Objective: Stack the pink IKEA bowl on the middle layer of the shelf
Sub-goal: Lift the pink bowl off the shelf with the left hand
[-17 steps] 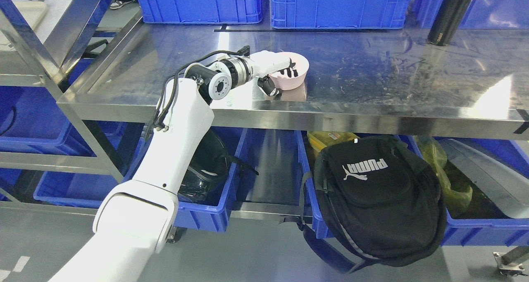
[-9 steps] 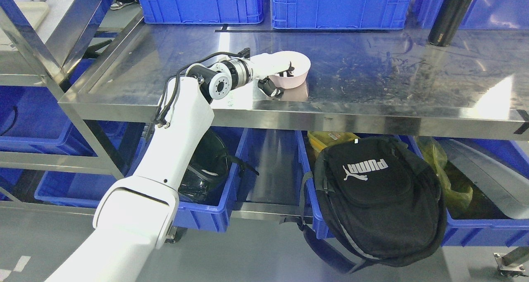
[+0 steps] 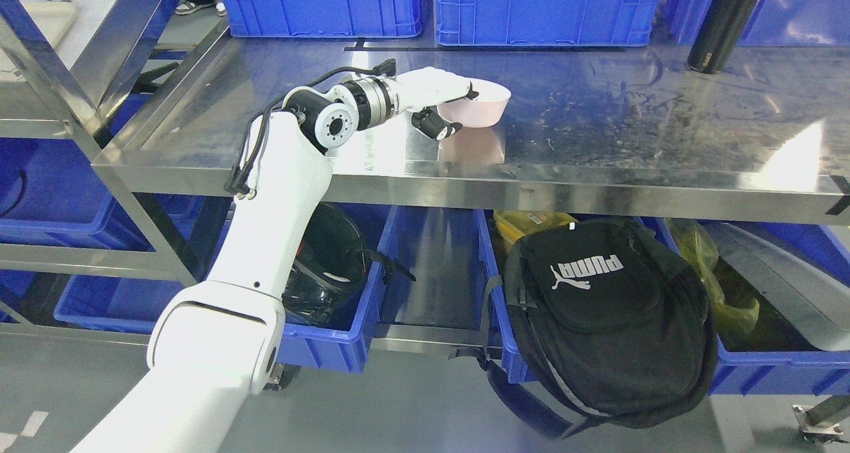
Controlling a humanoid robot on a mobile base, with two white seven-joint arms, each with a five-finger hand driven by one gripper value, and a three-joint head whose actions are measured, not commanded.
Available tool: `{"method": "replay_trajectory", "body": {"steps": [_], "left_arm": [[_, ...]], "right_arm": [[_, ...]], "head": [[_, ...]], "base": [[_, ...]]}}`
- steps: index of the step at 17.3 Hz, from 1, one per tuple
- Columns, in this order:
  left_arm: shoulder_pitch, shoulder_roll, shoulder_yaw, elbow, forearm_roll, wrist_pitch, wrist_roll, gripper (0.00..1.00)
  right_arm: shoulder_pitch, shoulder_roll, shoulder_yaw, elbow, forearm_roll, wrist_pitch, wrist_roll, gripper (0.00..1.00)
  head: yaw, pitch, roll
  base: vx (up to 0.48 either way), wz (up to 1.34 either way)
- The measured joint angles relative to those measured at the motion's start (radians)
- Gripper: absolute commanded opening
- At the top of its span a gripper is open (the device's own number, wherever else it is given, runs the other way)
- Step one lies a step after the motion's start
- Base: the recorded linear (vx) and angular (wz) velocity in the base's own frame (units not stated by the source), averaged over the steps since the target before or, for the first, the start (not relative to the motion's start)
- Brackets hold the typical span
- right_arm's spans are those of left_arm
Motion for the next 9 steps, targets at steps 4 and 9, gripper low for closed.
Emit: {"method": "replay_trajectory", "body": {"steps": [4,9], "left_arm": [[0.022,0.000,0.046,-0.110,0.054,-0.050,-0.080,0.00],[0.099,-0.001,0.094,-0.261,0.114,-0.159,-0.124,0.00]], "right_arm": [[0.000,0.000,0.000,0.000,0.000,0.000,0.000,1.00],[0.000,0.000,0.000,0.000,0.000,0.000,-0.001,1.00]], "head": [[0.0000,0.000,0.000],[0.0000,0.000,0.000]], "base": [[0.001,0.03],[0.031,0.49]]}}
